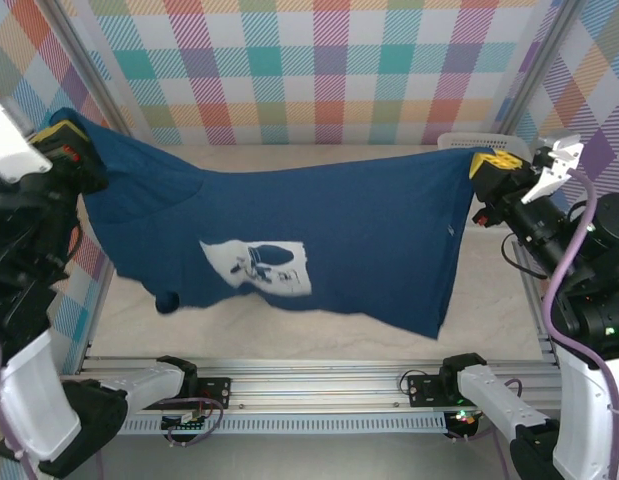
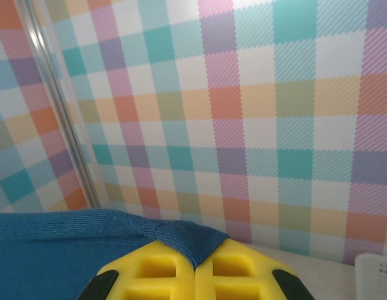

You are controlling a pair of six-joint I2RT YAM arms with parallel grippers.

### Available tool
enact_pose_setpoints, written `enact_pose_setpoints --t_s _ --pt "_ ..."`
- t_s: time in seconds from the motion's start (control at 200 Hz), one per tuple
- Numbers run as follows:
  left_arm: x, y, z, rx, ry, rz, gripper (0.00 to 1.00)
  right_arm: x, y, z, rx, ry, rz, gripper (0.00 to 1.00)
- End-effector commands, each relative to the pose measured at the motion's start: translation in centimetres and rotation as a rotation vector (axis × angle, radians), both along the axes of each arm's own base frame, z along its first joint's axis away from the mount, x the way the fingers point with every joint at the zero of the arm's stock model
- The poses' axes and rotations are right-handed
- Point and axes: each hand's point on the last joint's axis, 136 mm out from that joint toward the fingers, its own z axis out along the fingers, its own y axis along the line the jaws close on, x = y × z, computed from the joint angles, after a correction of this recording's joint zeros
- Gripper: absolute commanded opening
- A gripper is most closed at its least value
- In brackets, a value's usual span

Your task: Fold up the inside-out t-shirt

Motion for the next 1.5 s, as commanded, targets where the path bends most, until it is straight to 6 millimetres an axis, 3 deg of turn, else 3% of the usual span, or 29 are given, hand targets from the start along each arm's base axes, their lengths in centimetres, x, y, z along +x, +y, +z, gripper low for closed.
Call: enact_pose_setpoints --t_s 0.0,0.215,0.385,0.525,0.675,0.785,0.855,0.95,1.05,1.065,1.15,1.225,1.365,1.445,1.495 --pt "5.2 -0.6 -1.6 0.073 0.090 0.046 0.00 4.5 -0.2 -1.6 -0.040 0.040 -0.062 0.00" --pt "14.9 -1.8 -3.8 0.085 0.170 0.043 0.00 14.3 1.0 -4.0 -0.078 0.081 -0.100 0.00" --pt "20.4 -1.4 -3.0 0.023 0.127 -0.009 0.00 20.8 2.0 -2.4 -0.099 0.047 -0.108 0.00" --pt "21.2 -1.7 -0.4 -0.032 0.014 -0.083 0.00 23.2 2.8 0.8 -0.089 -0.004 -0.089 0.00" --pt "19.4 -2.3 2.7 -0.060 -0.090 -0.166 0.00 23.5 3.6 3.8 -0.080 -0.042 -0.046 0.00" --pt "17.5 -2.9 3.9 -0.052 -0.116 -0.217 0.00 23.3 3.8 4.0 -0.089 -0.033 -0.029 0.00" --pt "16.8 -3.9 3.3 -0.061 -0.086 -0.278 0.00 23.2 3.8 2.7 -0.114 0.004 -0.028 0.00" --pt "16.5 -6.3 0.2 -0.115 0.014 -0.414 0.00 22.9 3.3 -0.7 -0.174 0.087 -0.052 0.00" --pt "15.7 -8.5 -6.4 -0.200 0.168 -0.515 0.00 22.0 1.9 -6.4 -0.241 0.191 -0.105 0.00" --pt "14.9 -8.8 -6.9 -0.207 0.171 -0.532 0.00 21.7 1.7 -7.3 -0.247 0.205 -0.112 0.00" --pt "12.0 -10.5 -13.8 -0.281 0.285 -0.606 0.00 20.1 0.4 -14.1 -0.261 0.337 -0.148 0.00" --pt "8.7 -11.9 -21.6 -0.330 0.452 -0.657 0.00 18.3 -0.4 -20.5 -0.252 0.460 -0.168 0.00" --pt "2.8 -12.3 -35.4 -0.441 0.744 -0.633 0.00 14.9 -0.6 -32.1 -0.154 0.772 -0.170 0.00" --pt "1.0 -12.2 -41.1 -0.514 0.859 -0.590 0.00 13.3 -0.3 -37.1 -0.068 0.928 -0.154 0.00" --pt "0.3 -12.3 -43.4 -0.540 0.914 -0.573 0.00 12.5 0.1 -39.6 -0.011 1.014 -0.134 0.00"
